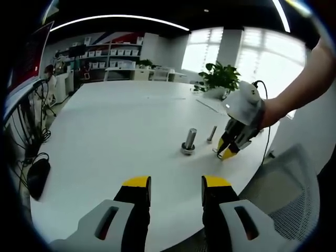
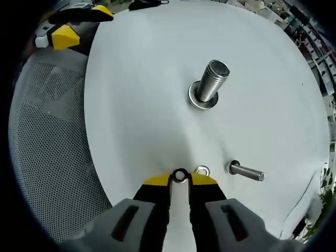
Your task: Place the washer onto the threaded stud by aligning its center hole with the stud, sliding it down to the base, and recovering from edge contact or off-axis alignment until the washer reaches the visible bottom stop.
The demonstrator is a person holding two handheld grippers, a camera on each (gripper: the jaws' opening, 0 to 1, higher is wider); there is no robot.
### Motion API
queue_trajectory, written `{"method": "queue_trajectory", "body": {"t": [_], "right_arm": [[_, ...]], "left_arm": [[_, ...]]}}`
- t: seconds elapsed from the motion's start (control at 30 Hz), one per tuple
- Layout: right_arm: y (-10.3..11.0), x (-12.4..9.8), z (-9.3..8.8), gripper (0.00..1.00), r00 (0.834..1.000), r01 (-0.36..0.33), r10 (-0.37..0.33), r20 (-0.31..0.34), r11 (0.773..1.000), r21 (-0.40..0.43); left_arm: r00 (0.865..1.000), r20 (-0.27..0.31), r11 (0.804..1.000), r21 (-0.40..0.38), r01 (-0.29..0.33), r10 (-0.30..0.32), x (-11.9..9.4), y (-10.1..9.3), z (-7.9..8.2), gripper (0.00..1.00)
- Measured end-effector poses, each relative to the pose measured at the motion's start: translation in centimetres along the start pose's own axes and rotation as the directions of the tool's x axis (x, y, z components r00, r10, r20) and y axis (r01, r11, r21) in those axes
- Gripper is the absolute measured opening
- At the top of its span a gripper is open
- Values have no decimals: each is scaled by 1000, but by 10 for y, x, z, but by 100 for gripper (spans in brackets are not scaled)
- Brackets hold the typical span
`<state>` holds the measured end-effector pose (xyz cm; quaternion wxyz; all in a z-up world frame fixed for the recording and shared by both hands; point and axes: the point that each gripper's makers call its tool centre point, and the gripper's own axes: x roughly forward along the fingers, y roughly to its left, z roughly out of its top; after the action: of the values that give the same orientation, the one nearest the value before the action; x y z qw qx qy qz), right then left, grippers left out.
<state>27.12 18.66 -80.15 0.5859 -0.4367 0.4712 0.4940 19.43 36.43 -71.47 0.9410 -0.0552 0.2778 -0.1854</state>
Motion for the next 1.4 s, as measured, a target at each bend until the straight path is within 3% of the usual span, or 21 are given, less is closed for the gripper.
{"method": "queue_trajectory", "body": {"t": [0.47, 0.63, 1.1, 1.4], "right_arm": [[0, 1, -1, 14, 1000, -14, 13, 17, 1000, 25], [-1, -1, -7, 14, 1000, -27, 26, 11, 997, 69], [-20, -21, -14, 14, 997, -21, 9, 70, 984, 175], [-30, -34, -11, 14, 995, -9, -10, 99, 982, 187]], "left_arm": [[1000, 1, 1000, -3, -3, 3, 0, 1, 0, 37], [1000, 4, 1000, -5, -3, 3, -1, 1, 1, 37], [1000, -1, 1000, -3, 2, -2, 0, 0, -1, 37], [1000, -7, 1000, -1, 4, -4, 1, 0, -2, 37]]}}
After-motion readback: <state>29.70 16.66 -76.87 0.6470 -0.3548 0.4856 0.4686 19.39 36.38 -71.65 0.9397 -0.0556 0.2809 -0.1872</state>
